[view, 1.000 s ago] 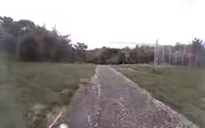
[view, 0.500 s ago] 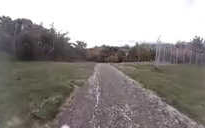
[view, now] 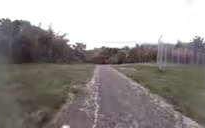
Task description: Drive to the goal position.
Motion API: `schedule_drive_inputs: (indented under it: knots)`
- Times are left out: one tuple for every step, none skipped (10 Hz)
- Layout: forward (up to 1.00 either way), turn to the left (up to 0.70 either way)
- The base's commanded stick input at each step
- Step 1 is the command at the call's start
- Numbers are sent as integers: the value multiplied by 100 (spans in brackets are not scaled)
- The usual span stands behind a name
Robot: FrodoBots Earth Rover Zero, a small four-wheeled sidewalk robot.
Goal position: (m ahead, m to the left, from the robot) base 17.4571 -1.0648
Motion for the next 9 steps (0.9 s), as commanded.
schedule_drive_inputs:
  knots:
    - [85, 0]
    - [85, 0]
    - [85, 0]
    - [85, 0]
    - [85, 0]
    - [85, 0]
    - [85, -1]
    - [85, -13]
    - [85, -26]
